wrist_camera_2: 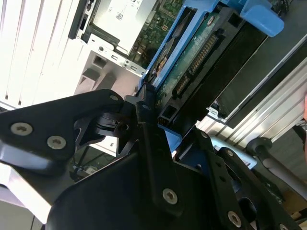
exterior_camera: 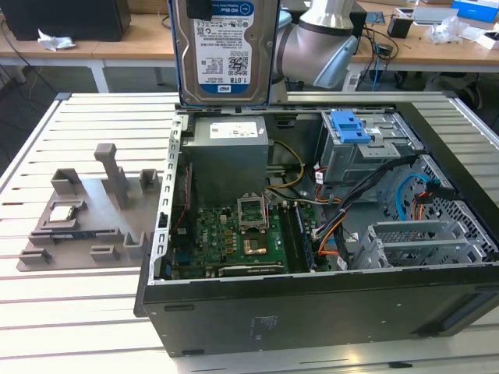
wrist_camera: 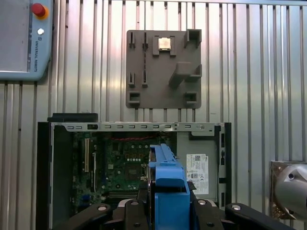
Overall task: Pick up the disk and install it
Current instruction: 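Pick up the disk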
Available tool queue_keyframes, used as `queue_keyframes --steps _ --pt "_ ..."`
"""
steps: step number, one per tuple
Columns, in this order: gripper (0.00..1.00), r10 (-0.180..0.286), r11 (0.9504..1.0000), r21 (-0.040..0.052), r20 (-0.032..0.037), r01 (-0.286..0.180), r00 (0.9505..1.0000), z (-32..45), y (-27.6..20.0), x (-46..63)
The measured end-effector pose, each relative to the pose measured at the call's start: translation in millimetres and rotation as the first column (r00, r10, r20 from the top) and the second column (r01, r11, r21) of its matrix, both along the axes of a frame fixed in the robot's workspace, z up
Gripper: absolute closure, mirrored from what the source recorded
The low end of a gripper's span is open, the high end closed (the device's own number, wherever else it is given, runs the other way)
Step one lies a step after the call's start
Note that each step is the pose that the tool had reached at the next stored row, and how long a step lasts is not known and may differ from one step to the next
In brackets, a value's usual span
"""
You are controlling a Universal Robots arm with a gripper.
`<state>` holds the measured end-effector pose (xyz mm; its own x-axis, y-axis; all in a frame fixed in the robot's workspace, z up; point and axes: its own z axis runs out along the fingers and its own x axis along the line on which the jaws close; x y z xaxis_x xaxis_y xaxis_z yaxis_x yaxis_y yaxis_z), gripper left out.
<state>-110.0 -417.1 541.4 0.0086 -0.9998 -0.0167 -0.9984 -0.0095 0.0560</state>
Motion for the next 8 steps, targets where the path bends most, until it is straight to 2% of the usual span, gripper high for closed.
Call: queue_keyframes --steps 8 --pt "0.63 0.0 1.0 0.0001 0.0 0.0 1.0 -0.2 -7.3 0.0"
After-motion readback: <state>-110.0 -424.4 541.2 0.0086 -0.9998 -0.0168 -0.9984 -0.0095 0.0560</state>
